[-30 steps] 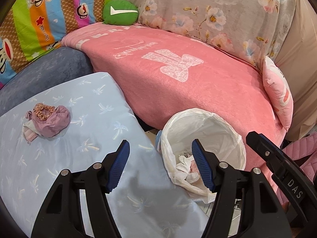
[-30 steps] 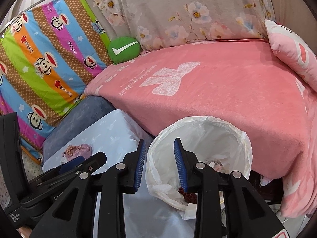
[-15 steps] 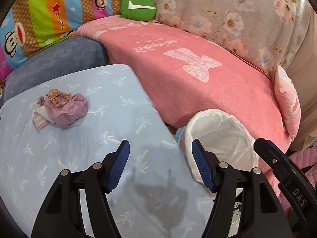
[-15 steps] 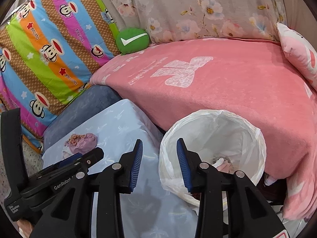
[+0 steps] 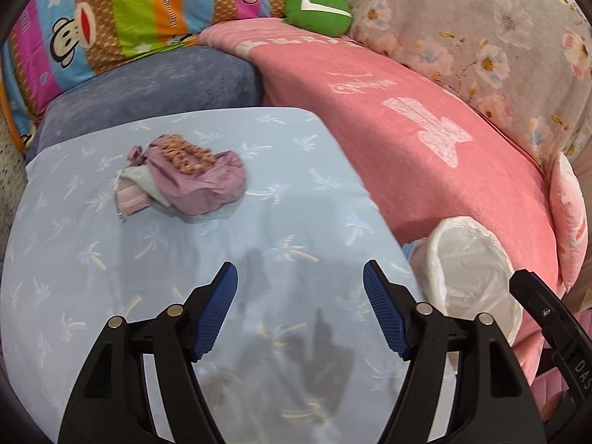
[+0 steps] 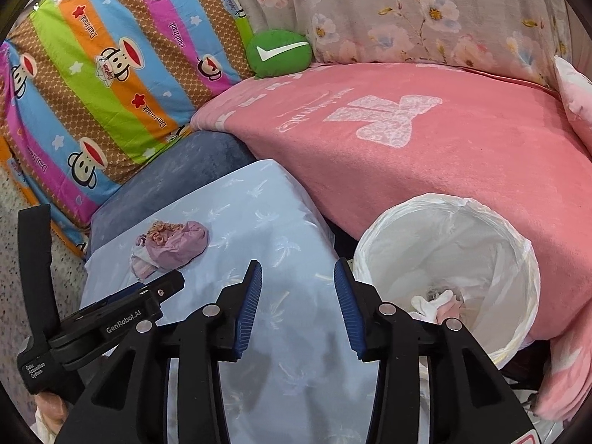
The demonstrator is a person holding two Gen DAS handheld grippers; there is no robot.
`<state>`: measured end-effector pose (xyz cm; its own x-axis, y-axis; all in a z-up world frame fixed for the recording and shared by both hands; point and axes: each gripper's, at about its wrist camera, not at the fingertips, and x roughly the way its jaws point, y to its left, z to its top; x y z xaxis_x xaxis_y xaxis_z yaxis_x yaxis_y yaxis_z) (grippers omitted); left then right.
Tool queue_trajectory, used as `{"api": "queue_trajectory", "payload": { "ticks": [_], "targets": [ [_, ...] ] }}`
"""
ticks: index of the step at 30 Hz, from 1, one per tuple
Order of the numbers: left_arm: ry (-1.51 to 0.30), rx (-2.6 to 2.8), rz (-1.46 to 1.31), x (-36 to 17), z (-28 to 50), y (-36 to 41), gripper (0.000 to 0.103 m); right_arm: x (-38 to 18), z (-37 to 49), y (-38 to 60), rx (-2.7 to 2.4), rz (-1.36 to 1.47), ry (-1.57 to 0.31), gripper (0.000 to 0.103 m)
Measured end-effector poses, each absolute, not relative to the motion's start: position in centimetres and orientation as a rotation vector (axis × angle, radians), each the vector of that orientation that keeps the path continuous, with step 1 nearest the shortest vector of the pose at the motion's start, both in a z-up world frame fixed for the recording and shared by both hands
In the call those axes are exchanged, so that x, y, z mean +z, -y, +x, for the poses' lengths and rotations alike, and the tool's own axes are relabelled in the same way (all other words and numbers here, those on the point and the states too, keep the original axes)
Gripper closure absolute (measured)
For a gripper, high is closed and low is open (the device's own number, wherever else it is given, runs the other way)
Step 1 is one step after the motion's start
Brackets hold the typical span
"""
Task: Collect trash
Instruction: 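Move both open tools back over the mauve cloth bundle, then grasp the pink mesh cloth with the left tool while the right grasps the tan scrunchie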
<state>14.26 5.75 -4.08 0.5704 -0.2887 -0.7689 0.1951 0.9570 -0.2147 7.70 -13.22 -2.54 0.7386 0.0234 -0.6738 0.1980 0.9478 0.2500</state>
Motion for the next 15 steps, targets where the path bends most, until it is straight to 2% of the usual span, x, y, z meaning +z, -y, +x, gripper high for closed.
{"api": "queue_trajectory", "payload": {
  "ticks": [15],
  "targets": [
    [-0.933,-0.083,-0.149,-6.7,17.6,-16.4,0.035,-4.3,14.4,3.8,0.049,0.235,-0.797,0.06]
  ]
}}
